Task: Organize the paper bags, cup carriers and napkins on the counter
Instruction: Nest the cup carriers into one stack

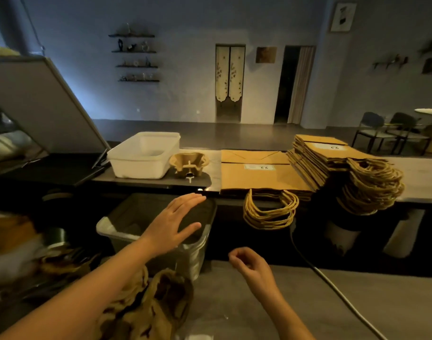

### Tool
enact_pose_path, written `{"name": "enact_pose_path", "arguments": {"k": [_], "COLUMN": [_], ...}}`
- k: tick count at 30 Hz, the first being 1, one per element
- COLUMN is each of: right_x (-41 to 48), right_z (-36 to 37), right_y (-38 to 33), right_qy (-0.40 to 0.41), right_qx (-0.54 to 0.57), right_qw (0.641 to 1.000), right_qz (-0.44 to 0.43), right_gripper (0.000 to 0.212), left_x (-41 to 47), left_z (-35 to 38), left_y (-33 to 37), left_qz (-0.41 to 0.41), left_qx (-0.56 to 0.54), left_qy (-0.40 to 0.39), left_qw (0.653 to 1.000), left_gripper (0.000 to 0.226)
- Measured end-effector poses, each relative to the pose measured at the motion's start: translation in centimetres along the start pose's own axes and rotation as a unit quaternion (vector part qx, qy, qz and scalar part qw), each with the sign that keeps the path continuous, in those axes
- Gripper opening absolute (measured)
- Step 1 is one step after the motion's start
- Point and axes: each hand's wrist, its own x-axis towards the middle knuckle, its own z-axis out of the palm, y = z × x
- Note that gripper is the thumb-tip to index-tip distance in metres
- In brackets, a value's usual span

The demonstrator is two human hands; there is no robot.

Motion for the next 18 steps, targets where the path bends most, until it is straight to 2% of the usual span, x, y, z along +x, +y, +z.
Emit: {"name": "enact_pose_path", "arguments": {"k": [5,9,11,14,18], "right_x": [-1.0,-1.7,-1.8,-2.0,-2.5], "right_z": [3.3,5.9,7.1,8.7,10.3], "right_y": [-0.4,0.1,0.7,1.5,1.8], "right_qy": [-0.033,-0.047,-0.044,-0.038,-0.034], "right_qx": [-0.02,-0.053,-0.094,-0.15,-0.157], "right_qw": [0.999,0.997,0.995,0.987,0.982], "right_qz": [-0.025,-0.022,-0.001,0.049,0.098], "right_gripper": [0.014,0.008,0.007,0.021,0.024], "left_x": [-3.8,-6.9,-8.5,-11.0,-13.5], "left_z": [0.1,0.2,0.1,0.4,0.7], "left_y": [-0.5,-0.9,-1.1,-1.6,-2.1], "left_qz": [-0.019,-0.012,-0.028,-0.056,-0.103], "left_qx": [-0.019,-0.008,-0.006,-0.008,-0.061], "left_qy": [0.019,0.012,0.004,-0.008,-0.044], "left_qw": [0.999,1.0,1.0,0.998,0.992], "left_gripper": [0.055,0.056,0.055,0.051,0.049]}}
